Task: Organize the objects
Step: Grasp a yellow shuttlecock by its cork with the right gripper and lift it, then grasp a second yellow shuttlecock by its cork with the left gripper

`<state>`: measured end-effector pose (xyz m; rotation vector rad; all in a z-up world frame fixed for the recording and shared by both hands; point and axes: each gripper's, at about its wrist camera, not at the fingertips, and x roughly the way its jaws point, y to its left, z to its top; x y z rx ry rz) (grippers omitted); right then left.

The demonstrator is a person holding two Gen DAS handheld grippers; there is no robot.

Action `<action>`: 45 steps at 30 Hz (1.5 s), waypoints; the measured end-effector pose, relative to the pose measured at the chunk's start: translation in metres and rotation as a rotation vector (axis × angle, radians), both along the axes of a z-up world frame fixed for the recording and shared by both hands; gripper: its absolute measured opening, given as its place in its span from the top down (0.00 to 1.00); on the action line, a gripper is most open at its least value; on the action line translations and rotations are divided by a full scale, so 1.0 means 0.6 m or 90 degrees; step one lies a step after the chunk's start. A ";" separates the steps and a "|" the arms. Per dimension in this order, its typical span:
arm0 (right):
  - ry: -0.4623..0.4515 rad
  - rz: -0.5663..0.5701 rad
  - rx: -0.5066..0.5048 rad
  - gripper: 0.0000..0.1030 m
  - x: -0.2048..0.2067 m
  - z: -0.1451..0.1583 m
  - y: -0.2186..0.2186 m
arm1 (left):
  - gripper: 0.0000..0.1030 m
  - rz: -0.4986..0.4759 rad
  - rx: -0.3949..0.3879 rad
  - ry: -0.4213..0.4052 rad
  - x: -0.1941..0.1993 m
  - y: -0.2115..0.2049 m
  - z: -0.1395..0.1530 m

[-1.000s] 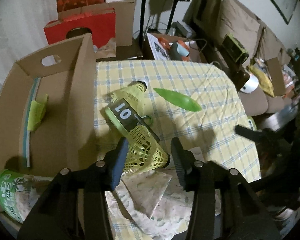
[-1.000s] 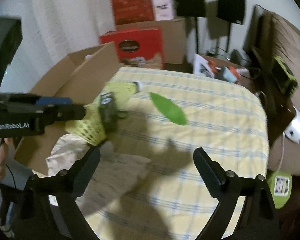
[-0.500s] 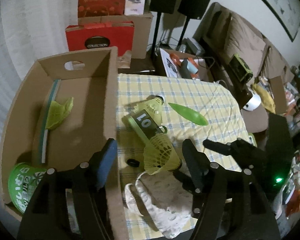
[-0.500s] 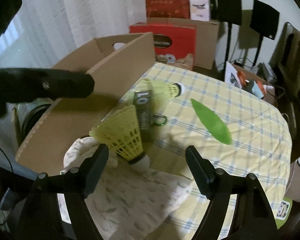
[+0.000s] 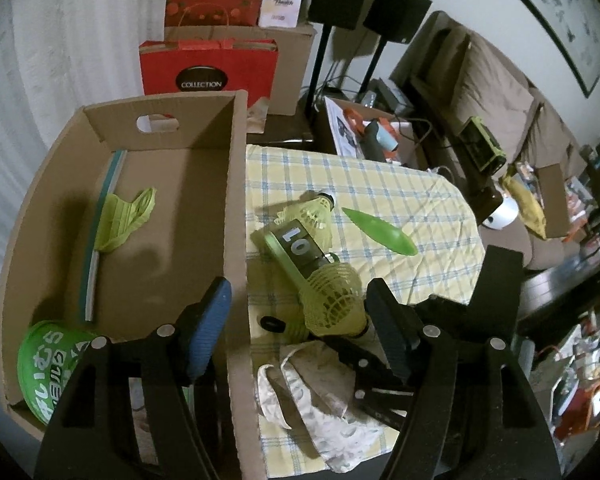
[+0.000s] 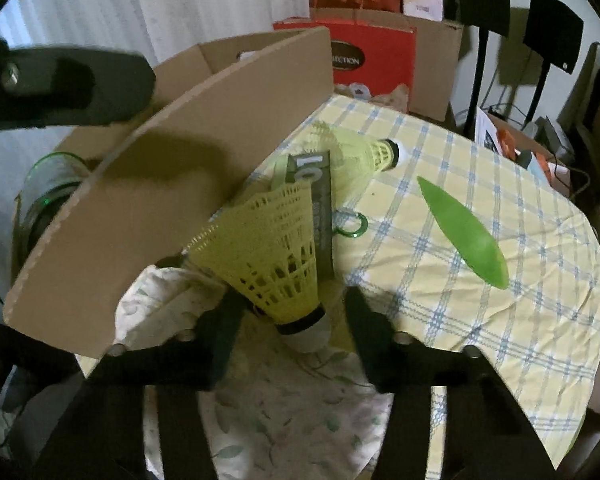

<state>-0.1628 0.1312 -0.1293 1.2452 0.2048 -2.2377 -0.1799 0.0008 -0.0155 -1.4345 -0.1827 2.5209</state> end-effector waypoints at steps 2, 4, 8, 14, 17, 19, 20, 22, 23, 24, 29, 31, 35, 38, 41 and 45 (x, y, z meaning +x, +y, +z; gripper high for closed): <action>-0.018 -0.002 -0.016 0.73 -0.003 -0.003 0.007 | 0.34 0.001 0.000 -0.001 -0.002 0.001 0.000; -0.010 -0.011 -0.020 0.74 -0.002 0.001 0.014 | 0.34 0.002 -0.001 -0.003 -0.005 0.003 0.000; -0.006 -0.044 -0.046 0.75 -0.003 0.016 0.044 | 0.34 0.003 -0.005 -0.010 -0.018 0.009 -0.001; 0.003 -0.083 -0.059 0.75 0.005 0.039 0.092 | 0.28 -0.013 -0.027 -0.018 -0.050 0.039 0.000; 0.009 -0.103 -0.070 0.75 0.013 0.051 0.118 | 0.25 -0.023 -0.037 -0.024 -0.071 0.056 0.000; 0.012 -0.117 -0.077 0.75 0.018 0.058 0.136 | 0.25 -0.029 -0.054 -0.027 -0.089 0.071 -0.002; 0.014 -0.123 -0.080 0.75 0.018 0.061 0.145 | 0.25 -0.033 -0.060 -0.027 -0.093 0.075 -0.004; 0.016 -0.137 -0.086 0.75 0.023 0.069 0.160 | 0.24 -0.046 -0.076 -0.031 -0.107 0.091 -0.010; 0.016 -0.142 -0.090 0.75 0.023 0.072 0.168 | 0.24 -0.050 -0.081 -0.035 -0.113 0.097 -0.013; 0.017 -0.146 -0.093 0.75 0.026 0.075 0.175 | 0.24 -0.055 -0.084 -0.042 -0.121 0.106 -0.018; 0.029 -0.167 -0.095 0.75 0.035 0.091 0.201 | 0.24 -0.062 -0.101 -0.071 -0.159 0.132 -0.044; 0.029 -0.174 -0.102 0.75 0.039 0.095 0.210 | 0.24 -0.064 -0.125 -0.076 -0.176 0.144 -0.058; 0.025 -0.182 -0.108 0.75 0.043 0.095 0.224 | 0.24 -0.068 -0.153 -0.098 -0.203 0.158 -0.086; 0.025 -0.186 -0.106 0.75 0.047 0.092 0.232 | 0.24 -0.071 -0.175 -0.119 -0.220 0.166 -0.110; 0.021 -0.189 -0.105 0.75 0.046 0.087 0.235 | 0.25 -0.080 -0.203 -0.125 -0.228 0.176 -0.130; 0.013 -0.192 -0.106 0.75 0.043 0.079 0.240 | 0.26 -0.075 -0.220 -0.139 -0.238 0.178 -0.153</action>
